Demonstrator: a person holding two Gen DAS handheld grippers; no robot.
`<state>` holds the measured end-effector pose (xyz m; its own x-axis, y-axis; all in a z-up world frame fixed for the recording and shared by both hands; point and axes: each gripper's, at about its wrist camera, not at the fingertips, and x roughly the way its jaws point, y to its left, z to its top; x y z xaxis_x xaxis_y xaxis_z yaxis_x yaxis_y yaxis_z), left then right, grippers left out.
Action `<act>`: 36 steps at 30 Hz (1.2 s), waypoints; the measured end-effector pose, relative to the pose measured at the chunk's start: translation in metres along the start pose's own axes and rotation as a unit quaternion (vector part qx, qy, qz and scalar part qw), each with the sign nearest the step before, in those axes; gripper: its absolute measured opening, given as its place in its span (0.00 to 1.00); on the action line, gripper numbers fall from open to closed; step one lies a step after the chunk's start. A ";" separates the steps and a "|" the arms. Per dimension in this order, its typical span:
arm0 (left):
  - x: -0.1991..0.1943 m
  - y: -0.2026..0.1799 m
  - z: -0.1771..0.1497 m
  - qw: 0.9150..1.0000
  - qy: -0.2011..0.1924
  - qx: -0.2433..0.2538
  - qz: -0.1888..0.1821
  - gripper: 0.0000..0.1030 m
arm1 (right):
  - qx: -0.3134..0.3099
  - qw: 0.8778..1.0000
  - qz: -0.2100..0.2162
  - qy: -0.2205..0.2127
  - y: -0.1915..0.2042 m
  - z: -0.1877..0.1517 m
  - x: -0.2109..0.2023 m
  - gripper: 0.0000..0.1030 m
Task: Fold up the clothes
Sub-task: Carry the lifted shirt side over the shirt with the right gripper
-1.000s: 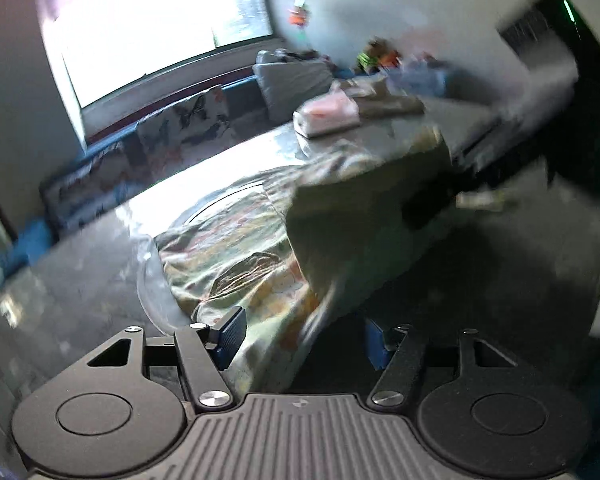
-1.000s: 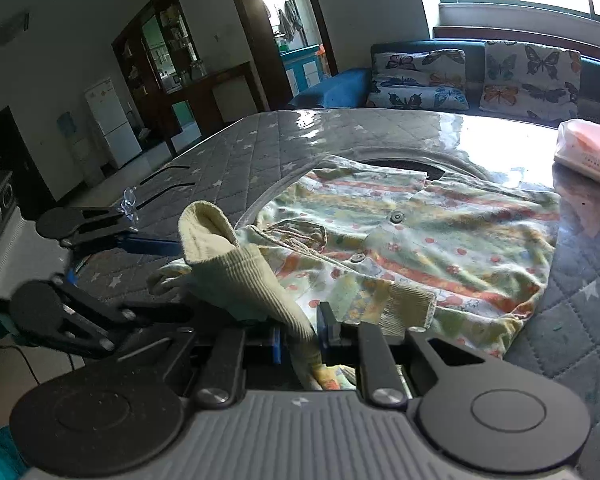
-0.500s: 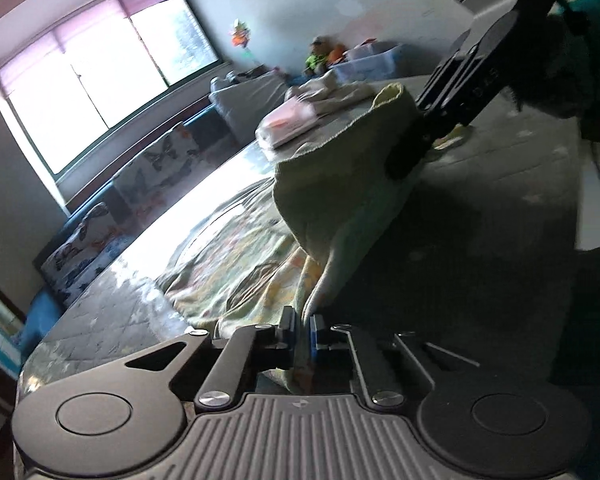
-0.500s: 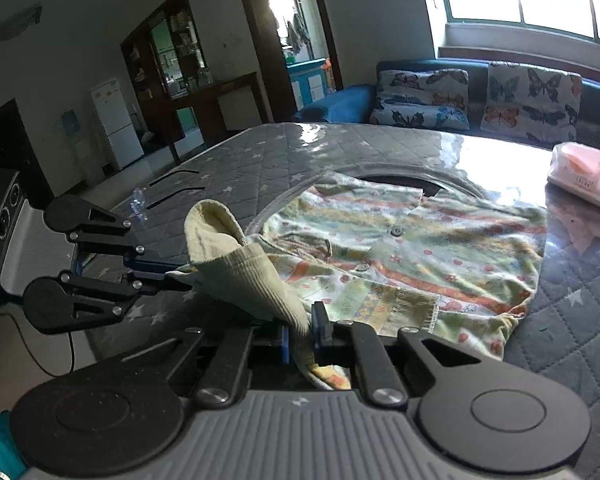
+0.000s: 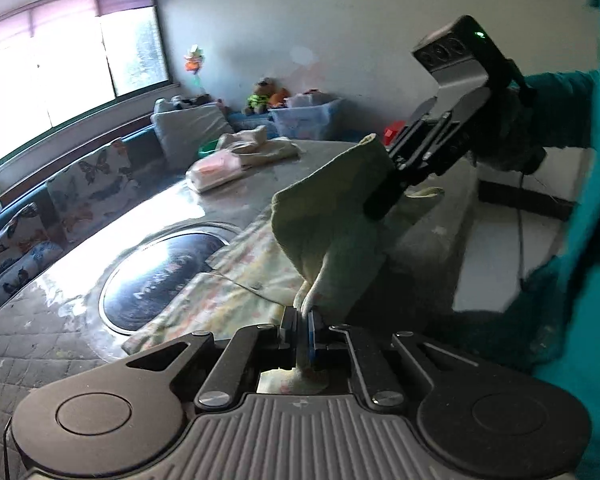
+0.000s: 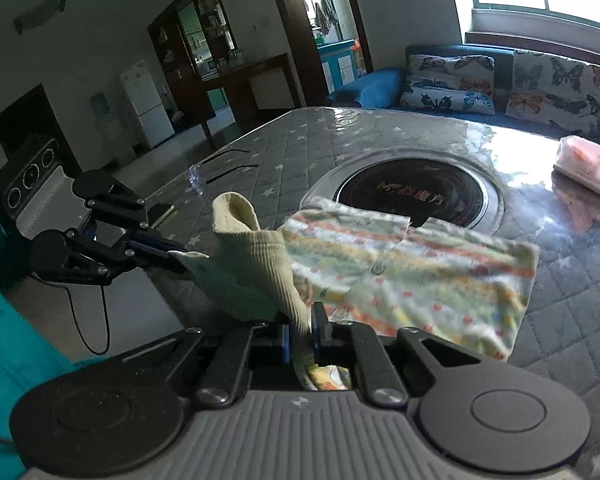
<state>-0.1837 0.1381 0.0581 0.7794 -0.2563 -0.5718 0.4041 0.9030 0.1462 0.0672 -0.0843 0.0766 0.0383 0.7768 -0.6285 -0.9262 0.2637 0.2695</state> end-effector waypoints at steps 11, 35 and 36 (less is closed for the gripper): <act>0.060 0.090 0.015 0.996 0.012 -0.061 0.069 0.05 | -0.041 0.999 -0.029 -0.004 -0.050 0.081 0.065 0.09; 0.143 0.153 -0.015 0.978 0.084 -0.144 0.127 0.05 | 0.005 0.993 -0.117 -0.015 -0.109 0.063 0.129 0.20; 0.145 0.153 -0.015 0.977 0.086 -0.146 0.128 0.05 | 0.006 0.994 -0.110 -0.010 -0.108 0.058 0.127 0.20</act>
